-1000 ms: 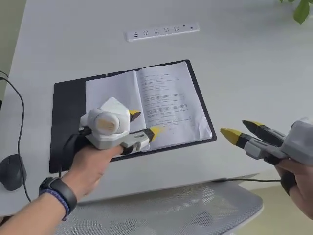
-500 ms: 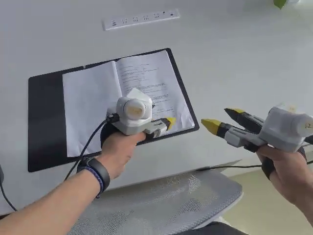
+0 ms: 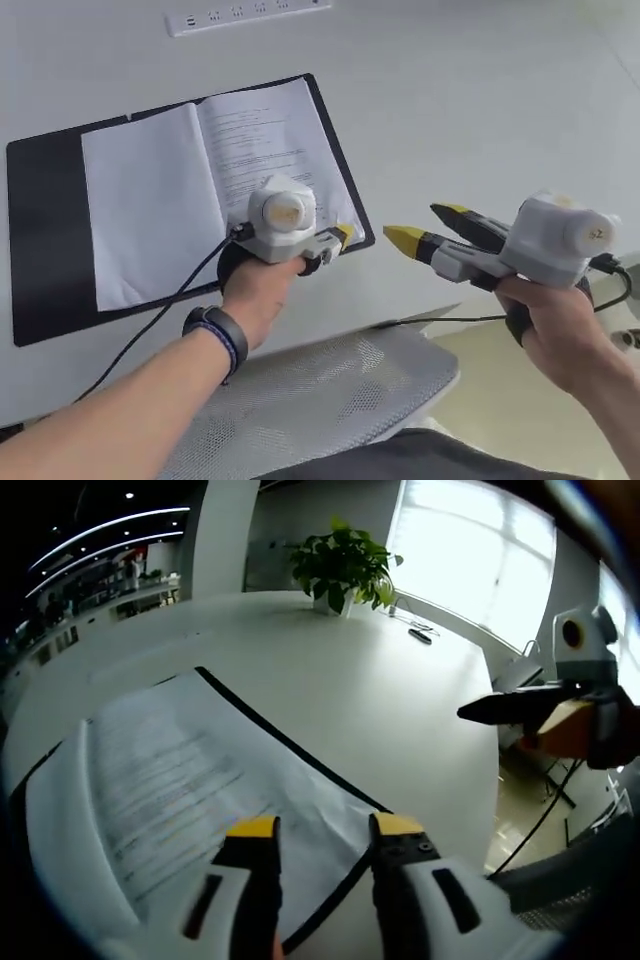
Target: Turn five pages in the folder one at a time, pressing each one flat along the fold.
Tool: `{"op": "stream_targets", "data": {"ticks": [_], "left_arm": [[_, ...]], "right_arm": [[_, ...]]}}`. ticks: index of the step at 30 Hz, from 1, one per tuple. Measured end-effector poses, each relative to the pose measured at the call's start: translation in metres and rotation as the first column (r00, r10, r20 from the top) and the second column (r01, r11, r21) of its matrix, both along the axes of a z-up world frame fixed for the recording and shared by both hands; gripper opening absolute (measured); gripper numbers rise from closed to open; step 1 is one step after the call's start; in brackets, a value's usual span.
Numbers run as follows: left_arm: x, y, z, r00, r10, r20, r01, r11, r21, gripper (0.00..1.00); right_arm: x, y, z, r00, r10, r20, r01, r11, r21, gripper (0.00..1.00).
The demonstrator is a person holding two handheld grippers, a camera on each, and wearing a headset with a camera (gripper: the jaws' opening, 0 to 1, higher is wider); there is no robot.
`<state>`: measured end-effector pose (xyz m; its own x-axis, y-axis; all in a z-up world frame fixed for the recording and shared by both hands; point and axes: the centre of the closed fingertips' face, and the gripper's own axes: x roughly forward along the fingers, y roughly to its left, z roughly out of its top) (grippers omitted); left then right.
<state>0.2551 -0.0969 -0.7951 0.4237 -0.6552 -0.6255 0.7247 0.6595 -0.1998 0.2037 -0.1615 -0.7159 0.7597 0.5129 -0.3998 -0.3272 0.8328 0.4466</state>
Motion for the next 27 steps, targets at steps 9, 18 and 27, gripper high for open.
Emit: {"op": "stream_targets", "data": {"ticks": [9, 18, 27], "left_arm": [[-0.001, 0.000, -0.010, 0.993, 0.008, 0.118, -0.020, 0.995, 0.102, 0.28], [-0.003, 0.001, -0.013, 0.987, -0.002, 0.162, -0.018, 0.992, 0.123, 0.31], [-0.008, -0.006, -0.012, 0.970, -0.035, 0.240, 0.003, 0.991, 0.132, 0.19]], "right_arm": [[-0.002, 0.000, -0.005, 1.000, 0.005, -0.014, -0.005, 1.000, 0.005, 0.58], [0.001, -0.002, -0.006, 1.000, -0.005, -0.016, 0.005, 1.000, 0.016, 0.56], [0.001, -0.002, -0.007, 1.000, -0.003, -0.017, 0.004, 1.000, 0.015, 0.56]]}}
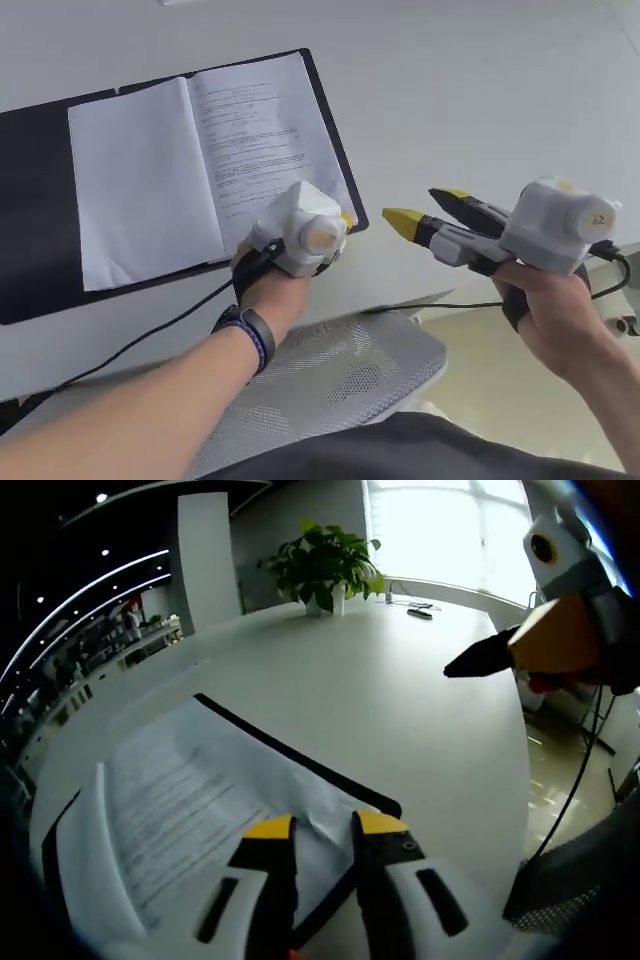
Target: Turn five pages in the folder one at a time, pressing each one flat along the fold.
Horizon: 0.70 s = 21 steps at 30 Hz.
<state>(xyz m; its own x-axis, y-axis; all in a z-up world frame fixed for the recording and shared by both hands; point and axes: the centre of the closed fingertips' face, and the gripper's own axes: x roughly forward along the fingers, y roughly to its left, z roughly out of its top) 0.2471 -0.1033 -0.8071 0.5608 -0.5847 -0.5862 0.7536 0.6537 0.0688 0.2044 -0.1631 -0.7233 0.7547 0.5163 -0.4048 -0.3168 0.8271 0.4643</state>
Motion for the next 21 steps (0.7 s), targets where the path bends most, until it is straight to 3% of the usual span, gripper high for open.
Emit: {"op": "stream_targets", "data": {"ticks": [5, 21], "left_arm": [[0.0024, 0.0005, 0.0008, 1.000, 0.029, -0.004, -0.029, 0.999, -0.014, 0.18], [0.0065, 0.0027, -0.0002, 0.999, 0.040, 0.032, -0.041, 0.999, 0.006, 0.12]], "right_arm": [[-0.0002, -0.0003, 0.0022, 1.000, -0.006, 0.004, 0.006, 1.000, 0.009, 0.56], [-0.0007, -0.0056, -0.0013, 1.000, -0.022, -0.001, 0.022, 1.000, 0.012, 0.55]]}}
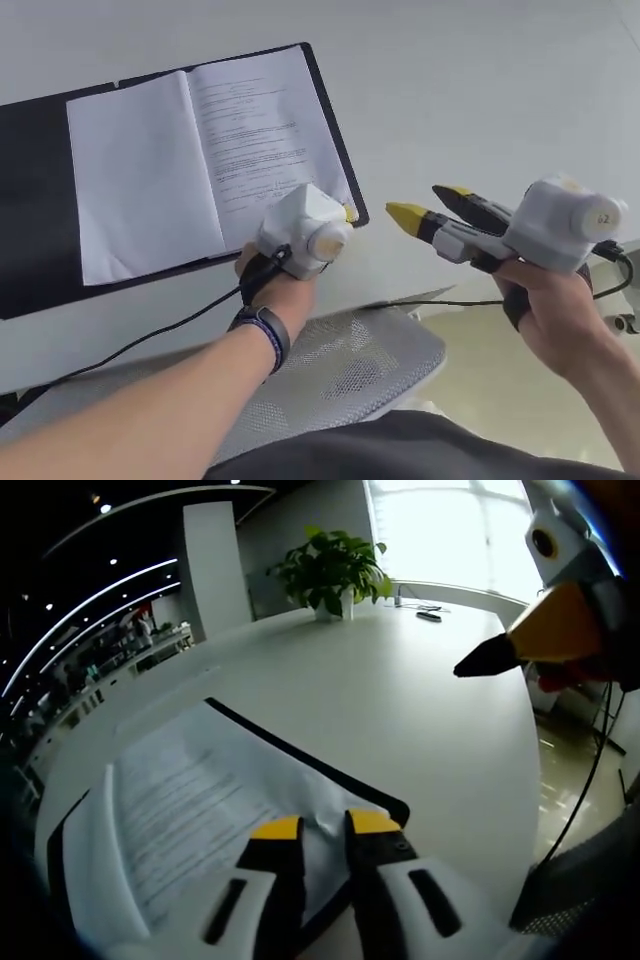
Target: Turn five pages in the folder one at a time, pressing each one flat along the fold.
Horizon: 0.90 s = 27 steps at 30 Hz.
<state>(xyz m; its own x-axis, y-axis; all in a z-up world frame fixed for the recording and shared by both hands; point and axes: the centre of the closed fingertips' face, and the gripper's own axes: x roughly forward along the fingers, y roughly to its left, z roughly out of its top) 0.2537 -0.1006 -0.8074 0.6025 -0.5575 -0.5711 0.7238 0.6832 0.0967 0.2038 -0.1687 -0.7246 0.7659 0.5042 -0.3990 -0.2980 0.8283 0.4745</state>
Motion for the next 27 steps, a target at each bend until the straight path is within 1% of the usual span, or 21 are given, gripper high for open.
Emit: {"op": "stream_targets", "data": {"ticks": [5, 6, 7, 8, 9, 11, 12, 14, 16, 18, 20, 21, 22, 23, 24, 25, 26, 27], "left_arm": [[0.002, 0.002, 0.000, 1.000, 0.000, 0.006, 0.000, 1.000, 0.007, 0.08], [0.002, 0.003, 0.000, 1.000, 0.004, 0.003, -0.004, 1.000, 0.008, 0.07], [0.003, 0.004, 0.000, 1.000, 0.006, 0.008, -0.006, 1.000, 0.014, 0.04], [0.006, 0.007, 0.000, 1.000, 0.011, 0.021, -0.011, 1.000, 0.029, 0.02], [0.004, 0.005, -0.001, 1.000, 0.003, 0.009, -0.003, 1.000, 0.022, 0.02], [0.004, 0.004, 0.000, 0.999, -0.033, 0.035, 0.031, 0.998, 0.055, 0.02], [0.004, 0.004, 0.000, 0.999, -0.026, 0.032, 0.025, 0.999, 0.048, 0.02], [0.005, 0.004, 0.000, 0.999, -0.039, 0.039, 0.036, 0.997, 0.063, 0.01], [0.006, 0.004, 0.001, 0.999, -0.041, 0.032, 0.039, 0.997, 0.061, 0.01], [0.006, 0.004, 0.001, 0.998, -0.054, 0.034, 0.052, 0.996, 0.067, 0.01], [0.007, 0.005, 0.001, 0.998, -0.049, 0.025, 0.048, 0.998, 0.048, 0.00], [0.007, 0.005, 0.001, 0.999, -0.038, 0.016, 0.037, 0.999, 0.026, 0.00], [0.008, 0.006, 0.001, 1.000, -0.006, -0.005, 0.006, 1.000, -0.020, 0.00], [0.010, 0.013, -0.001, 1.000, 0.014, -0.015, -0.014, 1.000, -0.006, 0.00], [0.008, 0.008, 0.001, 1.000, -0.006, -0.008, 0.006, 1.000, -0.031, 0.00], [0.006, 0.006, 0.001, 0.999, -0.043, 0.023, 0.043, 0.999, 0.000, 0.00], [0.005, 0.004, 0.000, 0.993, -0.100, 0.055, 0.097, 0.994, 0.050, 0.00], [0.005, 0.003, 0.000, 0.995, -0.092, 0.044, 0.091, 0.995, 0.037, 0.00]], "right_arm": [[0.000, -0.001, 0.000, 1.000, -0.004, -0.001, 0.004, 1.000, 0.002, 0.55], [0.000, 0.000, 0.000, 1.000, -0.003, -0.001, 0.003, 1.000, 0.003, 0.55], [0.000, 0.000, 0.000, 1.000, -0.001, -0.001, 0.001, 1.000, 0.002, 0.55], [0.000, 0.000, 0.000, 1.000, -0.001, -0.002, 0.001, 1.000, 0.001, 0.55], [0.000, 0.000, 0.000, 1.000, 0.002, -0.003, -0.002, 1.000, 0.001, 0.55], [0.001, 0.001, 0.000, 1.000, 0.007, -0.002, -0.007, 1.000, 0.001, 0.55], [0.001, 0.001, 0.000, 1.000, 0.008, -0.003, -0.008, 1.000, -0.001, 0.55], [0.002, 0.002, 0.000, 1.000, 0.013, -0.003, -0.013, 1.000, -0.004, 0.55], [0.005, 0.004, 0.002, 1.000, 0.023, 0.002, -0.023, 1.000, -0.006, 0.54], [0.008, 0.007, 0.002, 0.999, 0.040, 0.005, -0.040, 0.999, -0.012, 0.54], [0.013, 0.009, -0.001, 0.998, 0.060, 0.001, -0.060, 0.998, -0.022, 0.53], [0.017, 0.011, -0.003, 0.998, 0.071, -0.001, -0.071, 0.997, -0.024, 0.53], [0.021, 0.013, -0.003, 0.997, 0.075, -0.002, -0.075, 0.997, -0.024, 0.52], [0.024, 0.015, -0.003, 0.997, 0.082, -0.003, -0.082, 0.996, -0.021, 0.51], [0.030, 0.018, -0.004, 0.996, 0.092, 0.000, -0.092, 0.996, -0.017, 0.51], [0.035, 0.021, -0.004, 0.995, 0.101, 0.003, -0.101, 0.995, -0.014, 0.50], [0.040, 0.025, -0.006, 0.994, 0.112, 0.001, -0.112, 0.994, -0.010, 0.50], [0.048, 0.030, -0.008, 0.992, 0.127, -0.001, -0.127, 0.992, -0.009, 0.50]]}}
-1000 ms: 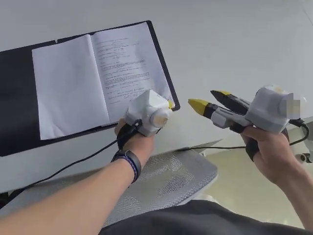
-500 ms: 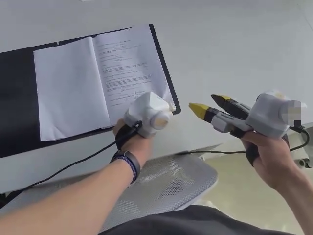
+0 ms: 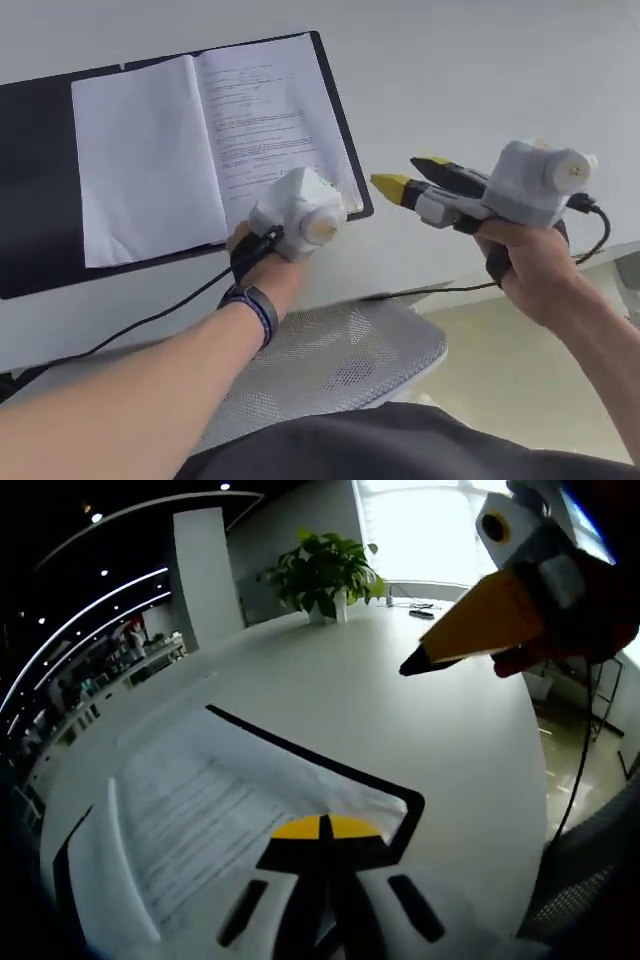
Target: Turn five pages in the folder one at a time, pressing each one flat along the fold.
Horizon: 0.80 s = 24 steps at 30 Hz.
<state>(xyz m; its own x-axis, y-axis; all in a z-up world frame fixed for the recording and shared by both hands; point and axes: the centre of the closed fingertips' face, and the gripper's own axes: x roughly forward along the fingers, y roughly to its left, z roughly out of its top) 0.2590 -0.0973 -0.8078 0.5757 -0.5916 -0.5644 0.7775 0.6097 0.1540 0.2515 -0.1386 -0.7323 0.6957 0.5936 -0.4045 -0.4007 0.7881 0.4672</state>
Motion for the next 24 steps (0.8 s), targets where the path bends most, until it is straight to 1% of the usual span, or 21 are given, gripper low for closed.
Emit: {"op": "stream_targets", "data": {"ticks": [1, 3, 4, 5, 6, 7, 8, 9, 10, 11, 12, 13, 15, 16, 17, 19, 20, 21, 22, 23, 24], "left_arm": [[0.001, 0.000, 0.000, 1.000, 0.011, -0.017, -0.012, 1.000, -0.016, 0.00], [0.002, 0.002, 0.000, 1.000, 0.009, -0.016, -0.009, 1.000, -0.018, 0.00], [0.003, 0.002, 0.000, 0.999, 0.024, -0.033, -0.025, 0.999, -0.026, 0.00], [0.003, 0.001, 0.000, 0.999, 0.025, -0.039, -0.026, 0.999, -0.025, 0.00], [0.004, 0.002, 0.001, 0.995, 0.059, -0.075, -0.062, 0.997, -0.047, 0.00], [0.004, 0.003, 0.001, 0.993, 0.068, -0.100, -0.074, 0.995, -0.061, 0.00], [0.005, 0.003, 0.001, 0.990, 0.077, -0.122, -0.086, 0.994, -0.074, 0.00], [0.005, 0.003, 0.002, 0.992, 0.050, -0.118, -0.059, 0.996, -0.067, 0.00], [0.004, 0.002, 0.002, 0.992, 0.047, -0.121, -0.055, 0.996, -0.065, 0.00], [0.004, 0.002, 0.002, 0.989, 0.059, -0.134, -0.068, 0.995, -0.069, 0.01], [0.002, 0.001, 0.003, 0.988, 0.057, -0.146, -0.069, 0.994, -0.079, 0.03], [-0.002, -0.004, 0.003, 0.986, 0.038, -0.163, -0.055, 0.993, -0.100, 0.09], [-0.007, -0.008, 0.004, 0.990, 0.001, -0.143, -0.014, 0.996, -0.087, 0.18], [-0.009, -0.011, 0.003, 0.989, -0.004, -0.145, -0.010, 0.996, -0.092, 0.22], [-0.009, -0.011, 0.003, 0.989, -0.007, -0.148, -0.007, 0.996, -0.094, 0.24], [-0.005, -0.009, 0.004, 0.988, 0.005, -0.152, -0.019, 0.995, -0.095, 0.24], [-0.003, -0.009, 0.003, 0.989, 0.007, -0.148, -0.020, 0.996, -0.090, 0.26], [0.000, -0.006, 0.003, 0.990, 0.019, -0.143, -0.031, 0.996, -0.080, 0.30], [0.001, -0.006, 0.003, 0.988, 0.025, -0.150, -0.039, 0.995, -0.090, 0.32], [0.001, -0.006, 0.003, 0.989, 0.019, -0.148, -0.032, 0.996, -0.086, 0.31], [0.002, -0.006, 0.002, 0.990, 0.013, -0.143, -0.025, 0.997, -0.079, 0.31]], "right_arm": [[0.004, 0.003, -0.001, 1.000, 0.010, 0.002, -0.010, 1.000, 0.001, 0.49], [0.016, 0.013, -0.005, 0.999, 0.039, -0.004, -0.039, 0.999, -0.001, 0.49], [0.020, 0.016, -0.006, 0.999, 0.051, -0.005, -0.051, 0.999, -0.008, 0.49], [0.023, 0.019, -0.006, 0.998, 0.066, -0.003, -0.066, 0.998, -0.014, 0.49], [0.025, 0.020, -0.005, 0.998, 0.069, -0.003, -0.069, 0.998, -0.013, 0.49], [0.027, 0.021, -0.004, 0.997, 0.071, 0.000, -0.071, 0.997, -0.010, 0.49], [0.027, 0.021, -0.003, 0.997, 0.071, 0.004, -0.071, 0.997, -0.006, 0.49], [0.026, 0.020, -0.002, 0.997, 0.071, 0.005, -0.071, 0.997, -0.004, 0.50], [0.025, 0.019, -0.001, 0.997, 0.071, 0.007, -0.071, 0.997, -0.006, 0.50], [0.023, 0.016, -0.001, 0.998, 0.070, 0.007, -0.070, 0.997, -0.013, 0.50], [0.020, 0.011, 0.000, 0.998, 0.064, 0.007, -0.064, 0.998, -0.021, 0.50], [0.017, 0.008, 0.001, 0.998, 0.060, 0.009, -0.060, 0.998, -0.023, 0.50], [0.008, -0.002, 0.003, 0.999, 0.048, 0.013, -0.048, 0.998, -0.032, 0.53], [0.002, -0.009, 0.005, 0.999, 0.037, 0.016, -0.036, 0.998, -0.044, 0.53], [-0.003, -0.013, 0.005, 0.999, 0.031, 0.015, -0.031, 0.998, -0.051, 0.54], [-0.015, -0.024, 0.004, 1.000, 0.015, 0.009, -0.014, 0.997, -0.080, 0.55], [-0.021, -0.030, 0.006, 1.000, -0.017, 0.008, 0.018, 0.998, -0.062, 0.55], [-0.022, -0.032, 0.007, 0.999, -0.031, 0.008, 0.031, 0.998, -0.051, 0.55], [-0.025, -0.034, 0.009, 0.998, -0.061, 0.005, 0.061, 0.998, -0.025, 0.55], [-0.030, -0.038, 0.009, 0.996, -0.093, 0.002, 0.093, 0.996, -0.009, 0.55], [-0.035, -0.039, 0.008, 0.994, -0.107, -0.001, 0.107, 0.994, -0.003, 0.55]]}}
